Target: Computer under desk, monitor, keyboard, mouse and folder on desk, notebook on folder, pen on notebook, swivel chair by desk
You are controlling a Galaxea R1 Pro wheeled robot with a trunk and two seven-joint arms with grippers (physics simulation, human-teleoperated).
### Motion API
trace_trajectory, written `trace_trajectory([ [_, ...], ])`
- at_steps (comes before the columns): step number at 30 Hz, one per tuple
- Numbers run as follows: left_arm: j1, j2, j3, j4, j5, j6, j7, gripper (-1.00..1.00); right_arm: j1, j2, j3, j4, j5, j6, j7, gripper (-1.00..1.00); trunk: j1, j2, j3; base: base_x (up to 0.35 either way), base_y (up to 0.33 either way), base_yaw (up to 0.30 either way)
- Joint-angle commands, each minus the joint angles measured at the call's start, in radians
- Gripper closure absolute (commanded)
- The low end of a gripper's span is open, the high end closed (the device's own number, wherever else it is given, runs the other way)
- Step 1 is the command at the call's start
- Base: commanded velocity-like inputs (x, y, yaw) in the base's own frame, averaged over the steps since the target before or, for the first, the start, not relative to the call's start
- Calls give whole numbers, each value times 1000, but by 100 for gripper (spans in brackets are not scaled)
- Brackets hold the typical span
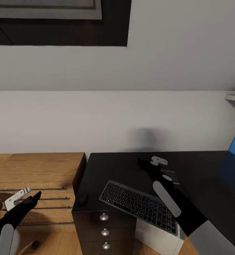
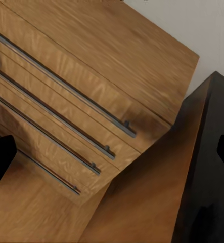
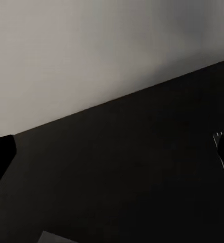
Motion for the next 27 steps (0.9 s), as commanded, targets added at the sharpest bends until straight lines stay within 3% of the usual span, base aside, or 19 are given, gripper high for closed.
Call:
trace_trajectory([
  [1,-1,-1,3,-1,10,7,2,-100,-1,-1,3,-6,-5,3,-8,-100,-4,6,2,-9,0,0],
  [4,-1,0,4,-1,9,8,2,-100,0,-1,2,-9,-5,3,-9,-100,-15,27,11,-88,0,0],
  [14,-1,0,29,0,9,12,2,-100,1,0,1,-9,-5,-2,-12,-100,-54,97,39,-333,0,51],
  [27,-1,-1,33,3,9,13,2,-100,1,0,1,-8,-5,-2,-12,-100,-104,188,73,-338,0,60],
])
